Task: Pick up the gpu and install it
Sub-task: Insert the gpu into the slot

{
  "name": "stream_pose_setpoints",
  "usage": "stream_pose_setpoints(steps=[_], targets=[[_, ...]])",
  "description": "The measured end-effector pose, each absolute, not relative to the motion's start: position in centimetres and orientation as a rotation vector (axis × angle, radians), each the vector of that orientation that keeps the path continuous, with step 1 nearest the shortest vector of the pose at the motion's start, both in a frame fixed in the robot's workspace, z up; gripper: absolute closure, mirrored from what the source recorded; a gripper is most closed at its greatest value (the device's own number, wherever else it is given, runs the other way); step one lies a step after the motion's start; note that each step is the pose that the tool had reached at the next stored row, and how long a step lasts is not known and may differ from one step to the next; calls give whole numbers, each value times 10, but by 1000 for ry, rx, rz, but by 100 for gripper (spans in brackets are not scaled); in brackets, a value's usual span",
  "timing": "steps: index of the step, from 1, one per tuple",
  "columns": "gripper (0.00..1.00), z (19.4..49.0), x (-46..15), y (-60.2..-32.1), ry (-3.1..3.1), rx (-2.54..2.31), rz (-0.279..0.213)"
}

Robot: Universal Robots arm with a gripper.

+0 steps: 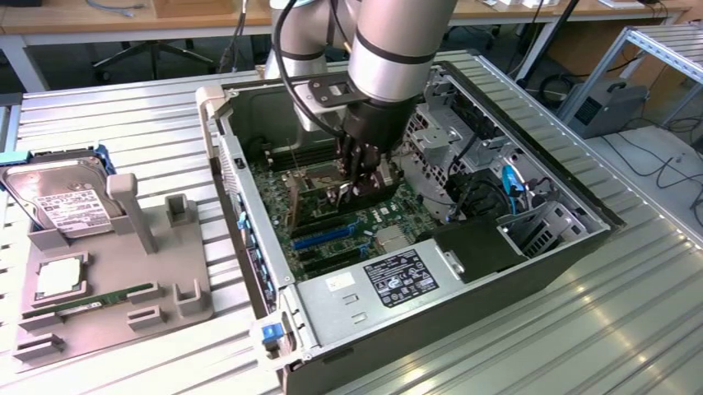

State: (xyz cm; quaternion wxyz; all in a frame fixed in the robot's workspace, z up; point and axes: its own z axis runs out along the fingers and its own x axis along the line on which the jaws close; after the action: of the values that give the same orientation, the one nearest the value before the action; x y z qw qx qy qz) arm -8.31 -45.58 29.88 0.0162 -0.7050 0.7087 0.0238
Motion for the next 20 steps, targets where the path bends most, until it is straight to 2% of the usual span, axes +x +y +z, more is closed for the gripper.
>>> stream_pose_setpoints(steps=[20], targets=[[73,293,-85,-456,2204,-2192,74]])
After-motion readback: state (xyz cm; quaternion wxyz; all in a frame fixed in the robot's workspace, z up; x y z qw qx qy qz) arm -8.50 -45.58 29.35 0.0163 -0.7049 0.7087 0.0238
